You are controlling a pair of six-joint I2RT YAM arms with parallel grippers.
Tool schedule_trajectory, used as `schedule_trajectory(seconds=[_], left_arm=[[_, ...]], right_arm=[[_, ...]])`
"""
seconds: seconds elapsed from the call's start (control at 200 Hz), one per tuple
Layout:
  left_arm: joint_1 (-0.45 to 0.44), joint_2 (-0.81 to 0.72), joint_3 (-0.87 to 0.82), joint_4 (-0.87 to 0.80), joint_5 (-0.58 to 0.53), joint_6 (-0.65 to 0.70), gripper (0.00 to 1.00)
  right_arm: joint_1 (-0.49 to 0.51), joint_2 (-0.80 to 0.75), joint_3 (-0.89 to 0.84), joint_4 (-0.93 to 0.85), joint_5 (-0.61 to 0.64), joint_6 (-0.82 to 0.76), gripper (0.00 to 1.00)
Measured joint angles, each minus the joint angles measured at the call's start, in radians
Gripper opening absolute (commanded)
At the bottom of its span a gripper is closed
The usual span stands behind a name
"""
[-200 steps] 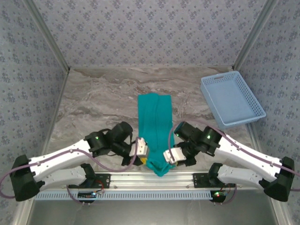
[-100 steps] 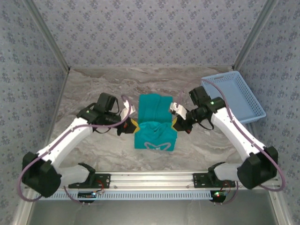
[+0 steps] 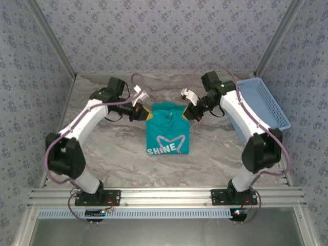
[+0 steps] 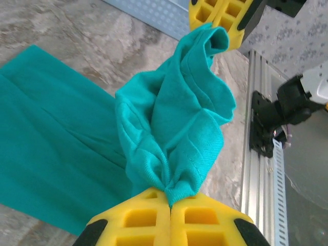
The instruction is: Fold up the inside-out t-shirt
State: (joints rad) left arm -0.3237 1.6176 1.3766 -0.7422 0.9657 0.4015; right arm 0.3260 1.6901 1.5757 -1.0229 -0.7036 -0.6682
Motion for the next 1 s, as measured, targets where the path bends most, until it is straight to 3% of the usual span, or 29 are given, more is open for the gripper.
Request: schedule_trajectory(seconds=[0.175, 0.41, 0.455, 0.475, 0.505, 0.54, 0.57, 0.58, 0.585, 0.605, 0.82, 0.999], left_arm=[[0.028, 0.211, 0.176, -0.013, 0.019, -0.002, 0.00], [0.034, 0.548, 0.463, -0.015, 0.018, -0.083, 0.12], [0.036, 0.628, 0.543, -0.014, 0.010, -0.107, 0.28], [0.036, 0.655, 0.574, -0.016, 0.007, -0.131, 0.30], [0.036, 0.701, 0.624, -0.016, -0.006, -0.155, 0.31], [0.036, 0.751, 0.679, -0.017, -0.026, -0.183, 0.34], [0.037, 0.786, 0.716, -0.014, -0.041, -0.203, 0.54], [0.038, 0.796, 0.727, -0.014, -0.047, -0.213, 0.84], [0.038, 0.803, 0.734, -0.011, -0.051, -0.215, 0.92], [0.039, 0.818, 0.748, -0.008, -0.059, -0.229, 0.99], [0.073, 0.859, 0.778, 0.068, -0.129, -0.367, 1.00], [0.091, 0.726, 0.644, 0.183, -0.280, -0.426, 1.00]], right_arm=[[-0.050, 0.182, 0.145, -0.014, 0.000, 0.004, 0.00], [-0.103, 0.429, 0.294, 0.013, 0.000, 0.063, 0.00], [-0.110, 0.473, 0.323, 0.018, 0.001, 0.079, 0.00], [-0.113, 0.492, 0.337, 0.021, 0.002, 0.085, 0.00], [-0.117, 0.517, 0.354, 0.028, 0.008, 0.098, 0.06], [-0.121, 0.543, 0.373, 0.038, 0.017, 0.114, 0.20], [-0.123, 0.562, 0.383, 0.052, 0.032, 0.139, 0.29], [-0.124, 0.566, 0.385, 0.056, 0.038, 0.141, 0.29], [-0.124, 0.571, 0.385, 0.061, 0.043, 0.150, 0.30], [-0.126, 0.580, 0.388, 0.074, 0.056, 0.163, 0.30], [-0.161, 0.610, 0.367, 0.225, 0.212, 0.345, 0.35], [-0.184, 0.522, 0.231, 0.373, 0.410, 0.511, 0.41]])
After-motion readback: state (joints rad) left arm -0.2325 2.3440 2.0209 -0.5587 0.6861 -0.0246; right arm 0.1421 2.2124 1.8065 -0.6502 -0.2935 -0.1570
